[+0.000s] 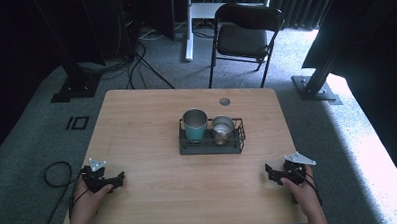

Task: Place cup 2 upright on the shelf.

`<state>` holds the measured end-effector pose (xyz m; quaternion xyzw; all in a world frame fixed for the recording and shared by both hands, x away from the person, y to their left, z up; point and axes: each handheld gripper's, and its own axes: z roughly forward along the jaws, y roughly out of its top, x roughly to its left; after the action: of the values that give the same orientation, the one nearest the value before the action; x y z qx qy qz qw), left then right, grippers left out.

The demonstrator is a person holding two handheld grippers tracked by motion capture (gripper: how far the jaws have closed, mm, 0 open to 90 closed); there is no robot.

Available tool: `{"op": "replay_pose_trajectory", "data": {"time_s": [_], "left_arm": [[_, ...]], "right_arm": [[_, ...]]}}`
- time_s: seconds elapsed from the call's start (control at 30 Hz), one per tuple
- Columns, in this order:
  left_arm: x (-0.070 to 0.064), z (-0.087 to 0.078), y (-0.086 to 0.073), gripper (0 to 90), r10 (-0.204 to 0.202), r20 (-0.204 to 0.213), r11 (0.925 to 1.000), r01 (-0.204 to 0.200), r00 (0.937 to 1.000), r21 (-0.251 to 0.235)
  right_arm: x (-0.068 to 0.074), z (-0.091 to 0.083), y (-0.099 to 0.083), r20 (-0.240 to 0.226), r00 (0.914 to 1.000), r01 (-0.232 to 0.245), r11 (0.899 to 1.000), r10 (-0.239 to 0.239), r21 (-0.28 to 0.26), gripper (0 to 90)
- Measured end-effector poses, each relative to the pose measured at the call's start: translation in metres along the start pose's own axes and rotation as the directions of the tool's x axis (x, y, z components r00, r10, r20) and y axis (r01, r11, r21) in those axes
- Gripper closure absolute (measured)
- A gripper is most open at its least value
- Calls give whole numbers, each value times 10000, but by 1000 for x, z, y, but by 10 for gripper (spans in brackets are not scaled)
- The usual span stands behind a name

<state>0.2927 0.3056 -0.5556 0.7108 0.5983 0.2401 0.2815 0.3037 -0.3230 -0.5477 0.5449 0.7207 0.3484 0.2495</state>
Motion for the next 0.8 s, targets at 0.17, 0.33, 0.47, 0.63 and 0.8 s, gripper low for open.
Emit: {"op": "replay_pose_trajectory", "data": {"time_s": [0.17,0.33,0.47,0.63,0.8], "left_arm": [[0,0,0,16,1,1,10000,-1,10000,0],[0,0,0,16,1,0,10000,-1,10000,-1],[0,0,0,16,0,1,10000,0,10000,0],[0,0,0,16,3,2,10000,-3,10000,-1],[0,0,0,16,3,2,10000,-3,10000,-1]], "right_arm": [[1,-5,-5,89,9999,-75,10000,75,15,113],[1,-6,-10,219,9991,-365,9992,361,190,113],[2,-7,-12,417,9989,-240,9992,226,331,113],[0,-7,-18,329,9991,-273,9979,255,579,113],[1,-10,-21,286,9995,-113,9972,92,745,114]]}}
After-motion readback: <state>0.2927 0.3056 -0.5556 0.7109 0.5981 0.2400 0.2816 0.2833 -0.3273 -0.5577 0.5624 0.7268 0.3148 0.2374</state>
